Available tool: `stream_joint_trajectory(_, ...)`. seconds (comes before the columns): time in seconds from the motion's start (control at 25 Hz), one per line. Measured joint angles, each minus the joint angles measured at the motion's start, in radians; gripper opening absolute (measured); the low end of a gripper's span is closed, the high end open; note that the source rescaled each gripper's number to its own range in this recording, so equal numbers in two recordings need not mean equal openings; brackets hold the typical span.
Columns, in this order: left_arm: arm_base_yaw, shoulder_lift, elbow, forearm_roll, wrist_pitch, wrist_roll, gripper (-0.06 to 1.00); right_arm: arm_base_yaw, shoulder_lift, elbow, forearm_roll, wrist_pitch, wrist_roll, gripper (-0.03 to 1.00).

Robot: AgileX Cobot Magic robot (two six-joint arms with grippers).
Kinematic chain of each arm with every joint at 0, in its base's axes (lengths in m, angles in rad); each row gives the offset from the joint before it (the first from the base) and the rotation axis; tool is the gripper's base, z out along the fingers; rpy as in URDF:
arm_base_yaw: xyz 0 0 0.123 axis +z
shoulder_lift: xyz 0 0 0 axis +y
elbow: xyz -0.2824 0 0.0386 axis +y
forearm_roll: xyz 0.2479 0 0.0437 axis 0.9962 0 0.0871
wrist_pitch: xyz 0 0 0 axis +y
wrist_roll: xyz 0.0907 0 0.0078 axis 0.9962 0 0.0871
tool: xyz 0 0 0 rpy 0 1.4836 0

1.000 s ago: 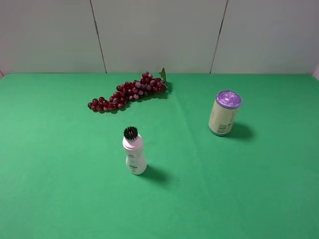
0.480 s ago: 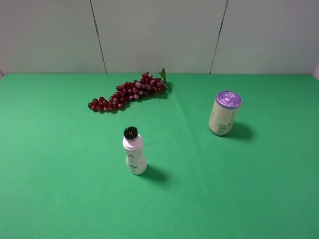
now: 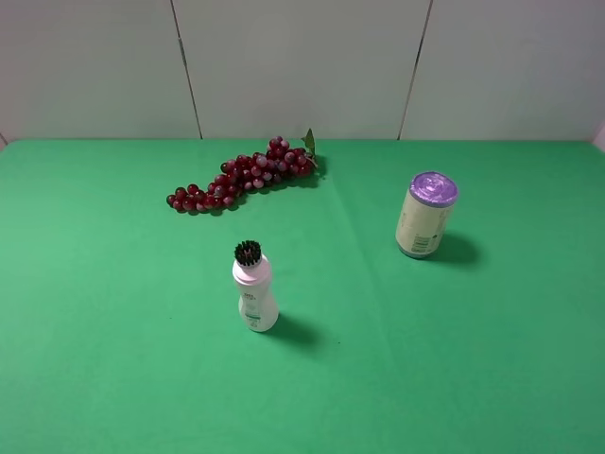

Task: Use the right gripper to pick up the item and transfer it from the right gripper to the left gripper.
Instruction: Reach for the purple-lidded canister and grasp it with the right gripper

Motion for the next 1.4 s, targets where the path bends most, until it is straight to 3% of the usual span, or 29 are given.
stream_joint_trajectory(0.24, 0.000, 0.000, 0.000, 0.000, 0.000, 0.000, 0.97, 0.000, 0.258, -0.128, 0.000, -0.003, -0.013, 1.00)
stream_joint_trajectory(0.6, 0.000, 0.000, 0.000, 0.001, 0.000, 0.000, 0.97, 0.000, 0.659, -0.338, 0.054, -0.003, -0.155, 1.00)
stream_joint_trajectory(0.8, 0.000, 0.000, 0.000, 0.001, 0.000, 0.000, 0.97, 0.006, 0.850, -0.445, 0.066, 0.001, -0.180, 1.00)
stream_joint_trajectory(1.04, 0.000, 0.000, 0.000, 0.001, 0.000, 0.000, 0.97, 0.115, 1.041, -0.567, 0.055, 0.022, -0.185, 1.00)
stream_joint_trajectory(1.4, 0.000, 0.000, 0.000, 0.001, 0.000, 0.000, 0.97, 0.238, 1.321, -0.746, 0.048, 0.144, -0.158, 1.00)
